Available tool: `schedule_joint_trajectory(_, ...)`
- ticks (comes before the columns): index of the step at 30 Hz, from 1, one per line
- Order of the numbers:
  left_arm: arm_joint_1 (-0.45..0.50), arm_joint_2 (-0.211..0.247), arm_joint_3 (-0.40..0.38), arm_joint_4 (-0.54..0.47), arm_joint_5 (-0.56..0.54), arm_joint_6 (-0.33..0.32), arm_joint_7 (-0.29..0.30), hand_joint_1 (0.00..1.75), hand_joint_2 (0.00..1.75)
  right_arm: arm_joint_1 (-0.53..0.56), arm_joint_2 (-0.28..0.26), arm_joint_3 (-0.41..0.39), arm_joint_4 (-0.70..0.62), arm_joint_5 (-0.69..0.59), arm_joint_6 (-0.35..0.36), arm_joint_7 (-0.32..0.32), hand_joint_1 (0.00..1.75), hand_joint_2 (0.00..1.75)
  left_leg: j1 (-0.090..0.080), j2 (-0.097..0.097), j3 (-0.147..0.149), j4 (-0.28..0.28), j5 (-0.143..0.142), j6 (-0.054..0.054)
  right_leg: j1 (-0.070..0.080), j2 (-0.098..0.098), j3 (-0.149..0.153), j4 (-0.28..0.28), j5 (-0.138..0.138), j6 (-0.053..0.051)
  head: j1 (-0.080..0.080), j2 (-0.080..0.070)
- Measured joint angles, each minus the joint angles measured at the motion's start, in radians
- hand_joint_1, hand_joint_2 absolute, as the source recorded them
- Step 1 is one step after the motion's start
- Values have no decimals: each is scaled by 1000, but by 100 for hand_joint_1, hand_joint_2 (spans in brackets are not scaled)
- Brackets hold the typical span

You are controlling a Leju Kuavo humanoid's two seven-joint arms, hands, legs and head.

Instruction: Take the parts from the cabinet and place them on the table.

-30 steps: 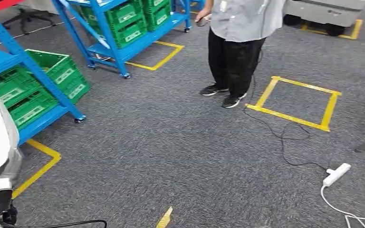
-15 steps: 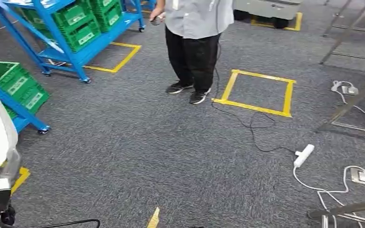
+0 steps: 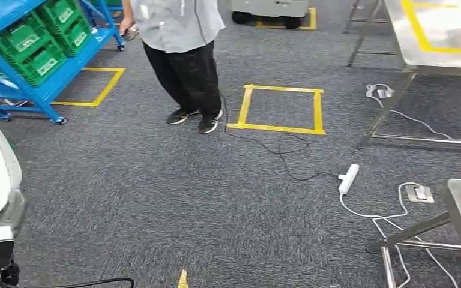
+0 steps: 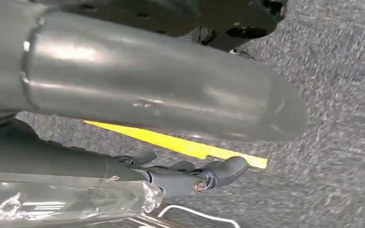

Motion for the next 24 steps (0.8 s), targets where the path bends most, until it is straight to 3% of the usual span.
schedule_joint_trajectory(1, 0, 0, 0, 0, 0, 0, 0, 175, 175, 0, 0, -2, 0, 2, 0, 0, 0, 0, 2, -4, 27, -61, 45, 3, 0, 15, 1, 1, 1, 1, 1, 0)
schedule_joint_trajectory(2, 0, 0, 0, 0, -1, 0, 0, 175, 175, 0, 2, -3, 0, 5, 1, 0, 0, 0, 4, -22, 67, -147, 95, 5, 0, 29, 3, 2, 1, 2, 0, 0)
schedule_joint_trajectory(3, 0, 0, 0, 0, -2, 0, 0, 175, 175, -2, 3, -3, 0, 8, 2, -1, 0, 0, 9, -66, 101, -222, 127, 7, -1, 42, 2, 3, 2, 5, 0, 0)
schedule_joint_trajectory(4, 0, 0, -1, 0, -4, 0, 0, 175, 175, -5, 4, -5, 0, 12, 2, -2, 0, 0, 14, -108, 110, -253, 119, 11, 6, 55, -5, 11, 0, 12, 1, 0)
schedule_joint_trajectory(6, -1, -1, -2, 0, -5, 0, 1, 175, 175, -4, 5, -9, -1, 16, 5, -6, 0, 0, 10, -90, 109, -261, 111, 13, -2, 75, -22, 10, 8, 27, 2, 0)
schedule_joint_trajectory(8, -5, -1, -4, 0, -9, 0, 1, 175, 175, 2, 5, -15, -1, 21, 5, -6, 0, 0, 13, -65, 111, -273, 118, 28, -3, 100, -37, 5, 13, 42, 2, 0)
schedule_joint_trajectory(9, -9, -1, -6, 0, -11, 0, 2, 175, 175, 3, 7, -19, -1, 27, 5, -6, 0, 0, 13, -46, 113, -277, 122, 35, 0, 47, -41, 21, -1, 43, 3, 0)
schedule_joint_trajectory(10, -8, -1, -7, 0, -15, 0, 4, 175, 175, 1, 9, -23, -1, 33, 4, -7, 0, 0, 12, -36, 112, -277, 122, 41, 2, -6, -63, 64, -36, 46, 12, 0)
schedule_joint_trajectory(11, -7, -1, -8, 0, -17, 0, 4, 175, 175, -4, 9, -26, -1, 37, 5, -8, 0, 0, 8, -21, 110, -277, 121, 44, 2, -31, -96, 136, -80, 48, 14, 0)
schedule_joint_trajectory(13, -7, -1, -8, 0, -19, 0, 6, 175, 175, -10, 11, -29, -1, 40, 5, -9, 0, 0, 3, 13, 109, -276, 120, 46, 0, -46, -164, 287, -149, 53, 13, 0)
schedule_joint_trajectory(14, -7, -1, -10, 0, -20, 0, 6, 175, 175, -8, 11, -32, -1, 42, 5, -9, 0, 0, 2, 28, 110, -276, 120, 46, 0, -48, -175, 317, -152, 53, 12, 0)
schedule_joint_trajectory(15, -7, -1, -12, 0, -20, 0, 7, 175, 175, -6, 12, -35, -1, 43, 5, -9, 0, 0, 1, 42, 110, -276, 119, 47, 0, -49, -159, 296, -132, 53, 13, 0)
schedule_joint_trajectory(17, -9, -2, -17, 0, -20, 0, 7, 175, 175, -5, 12, -37, -1, 46, 5, -9, 0, 0, -2, 66, 114, -276, 117, 46, 2, -70, -69, 140, -55, 45, 13, 0)
schedule_joint_trajectory(18, -10, -2, -18, 0, -20, 0, 7, 175, 175, -7, 12, -38, -2, 46, 5, -9, 0, 0, -4, 75, 118, -275, 114, 43, 8, -113, -19, 55, -26, 36, 13, 0)
schedule_joint_trajectory(19, -9, -1, -18, 0, -20, 0, 7, 175, 175, -11, 12, -40, -2, 46, 4, -9, 0, 0, -11, 86, 120, -272, 110, 37, 17, -173, 8, 2, -31, 27, 14, 0)
schedule_joint_trajectory(23, -12, -1, -19, 0, -19, 4, 8, 175, 175, -11, 13, -47, -3, 50, 6, -10, 0, 0, -13, 132, 127, -271, 106, 22, 17, -115, -1, 1, -19, 14, 10, 0)
schedule_joint_trajectory(24, -13, -1, -18, 0, -17, 8, 9, 175, 175, -9, 14, -48, -3, 50, 8, -11, 0, 0, -9, 107, 129, -265, 92, 11, 7, -104, 13, -6, -13, 7, 9, 0)
